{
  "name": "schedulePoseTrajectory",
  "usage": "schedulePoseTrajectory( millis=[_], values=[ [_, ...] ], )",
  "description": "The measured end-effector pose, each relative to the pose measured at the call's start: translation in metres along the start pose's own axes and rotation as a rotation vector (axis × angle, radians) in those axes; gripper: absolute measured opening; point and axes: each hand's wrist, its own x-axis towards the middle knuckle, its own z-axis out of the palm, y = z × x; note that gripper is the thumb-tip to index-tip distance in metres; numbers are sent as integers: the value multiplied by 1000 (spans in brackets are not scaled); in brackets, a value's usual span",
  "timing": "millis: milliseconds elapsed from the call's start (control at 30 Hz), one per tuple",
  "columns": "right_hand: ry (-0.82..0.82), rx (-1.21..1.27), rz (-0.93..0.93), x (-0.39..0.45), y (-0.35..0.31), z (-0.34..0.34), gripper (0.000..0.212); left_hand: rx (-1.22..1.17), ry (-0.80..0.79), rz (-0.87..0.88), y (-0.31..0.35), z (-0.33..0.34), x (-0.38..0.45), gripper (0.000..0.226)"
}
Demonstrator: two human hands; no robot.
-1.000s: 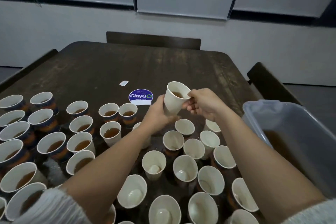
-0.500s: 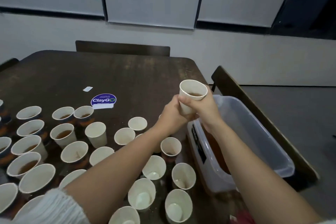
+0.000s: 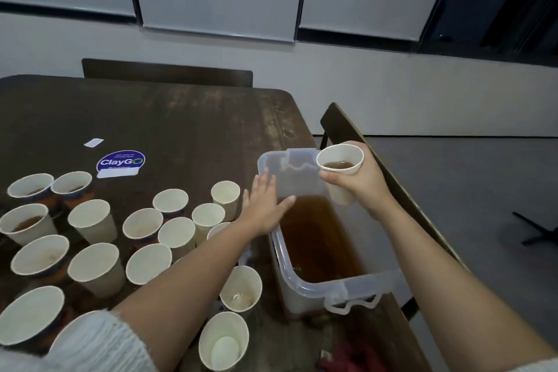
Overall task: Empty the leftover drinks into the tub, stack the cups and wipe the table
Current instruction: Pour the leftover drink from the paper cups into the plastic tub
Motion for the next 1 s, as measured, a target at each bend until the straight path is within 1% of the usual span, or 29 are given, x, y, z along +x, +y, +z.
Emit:
schedulePoseTrajectory(
  millis=[67, 200, 367, 700, 1000],
  values=[
    [-49, -98, 21, 4, 10, -11, 71, -20, 14, -7, -3, 5, 1, 65],
    [-179, -262, 43, 11, 21, -25, 68, -16, 40, 27, -11, 8, 2, 58],
    [-254, -324, 54, 14, 22, -26, 69, -15, 39, 39, -14, 9, 3, 57],
    [-376, -473, 75, 13, 16, -28, 72, -37, 42, 53, -15, 10, 1, 56],
    [-407, -529, 61, 14, 13, -32, 73, -33, 47, 55, -16, 11, 2, 56]
  ],
)
